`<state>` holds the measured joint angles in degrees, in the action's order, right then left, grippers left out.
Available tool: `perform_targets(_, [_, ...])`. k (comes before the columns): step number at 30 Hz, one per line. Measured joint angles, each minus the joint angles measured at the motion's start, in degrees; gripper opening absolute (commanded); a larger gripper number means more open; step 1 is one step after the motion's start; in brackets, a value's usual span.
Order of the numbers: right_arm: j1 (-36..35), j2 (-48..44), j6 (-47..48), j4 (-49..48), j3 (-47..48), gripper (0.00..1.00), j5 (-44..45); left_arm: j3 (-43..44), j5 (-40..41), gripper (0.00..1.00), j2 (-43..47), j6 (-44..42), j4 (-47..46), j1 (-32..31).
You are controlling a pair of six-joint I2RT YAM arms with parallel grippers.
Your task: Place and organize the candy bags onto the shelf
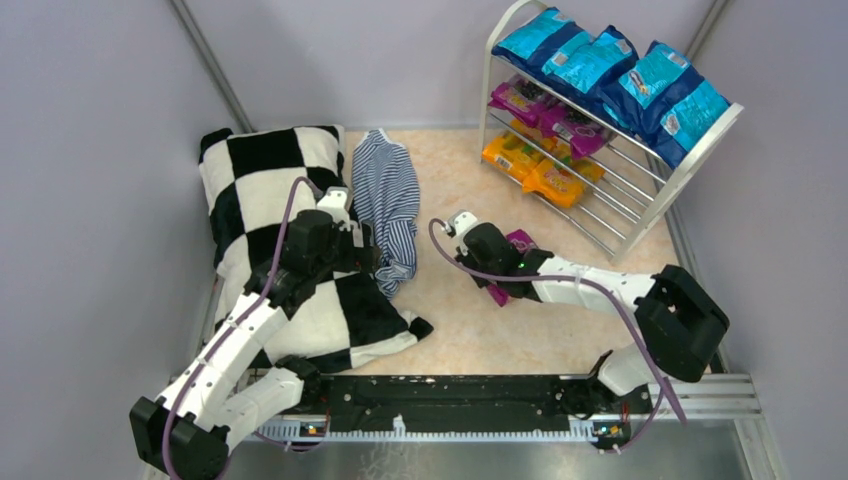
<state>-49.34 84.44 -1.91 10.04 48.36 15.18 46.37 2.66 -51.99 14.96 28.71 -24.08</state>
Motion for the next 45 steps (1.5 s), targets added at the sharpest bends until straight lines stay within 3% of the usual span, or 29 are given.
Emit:
perform_targets(1, [0.00, -0.26, 1.14, -0.11, 0.00, 0.10, -0.90, 0.00, 0.02, 0.99, 0.09, 0.07, 0.02, 0.00])
perform_targets(4, [0.00, -0.31, 3.06, 1.75, 0.00, 0.58, -2.23, 0.02, 0.33, 0.98, 0.57, 0.11, 0.44, 0.00])
perform_targets(7, [-0.39, -1.27, 3.85, 5.16, 0.02, 0.93, -2.34, 0.17, 1.09, 0.98, 1.25, 0.09, 1.11, 0.00])
perform_targets(9, [-1.46, -2.78, 3.43, 7.67, 0.09, 0.99, -0.04, 0.44, 1.36, 0.98, 1.36, 0.09, 1.40, 0.00])
perform_targets(14, [-8.66, -2.10, -4.15, 14.88, 3.67, 0.99, 12.15, 1.42, 1.68, 0.98, 1.33, 0.04, 1.99, 0.00])
perform_targets(21, [-10.49, 16.33, -22.77, 30.84, 19.21, 0.97, 31.26, 2.45, 4.04, 0.99, 1.36, -0.15, 1.95, 0.00])
perform_targets(27, [-10.56, 22.88, -26.23, 36.33, 19.47, 0.90, 36.33, 2.19, 5.64, 0.98, 1.57, -0.13, 1.77, 0.00])
perform_targets(38, [-12.98, 29.75, -27.80, 38.62, 21.18, 0.63, 45.03, 1.70, 5.77, 0.99, 1.57, -0.15, 1.33, 0.04])
perform_targets(41, [-14.21, 30.62, -28.30, 39.39, 21.18, 0.44, 47.12, 1.70, 5.77, 0.98, 1.57, -0.15, 1.31, 0.04])
perform_targets(45, [-15.06, 30.71, -28.15, 40.68, 21.20, 0.30, 49.72, 1.68, 5.77, 0.98, 1.57, -0.13, 1.29, 0.09])
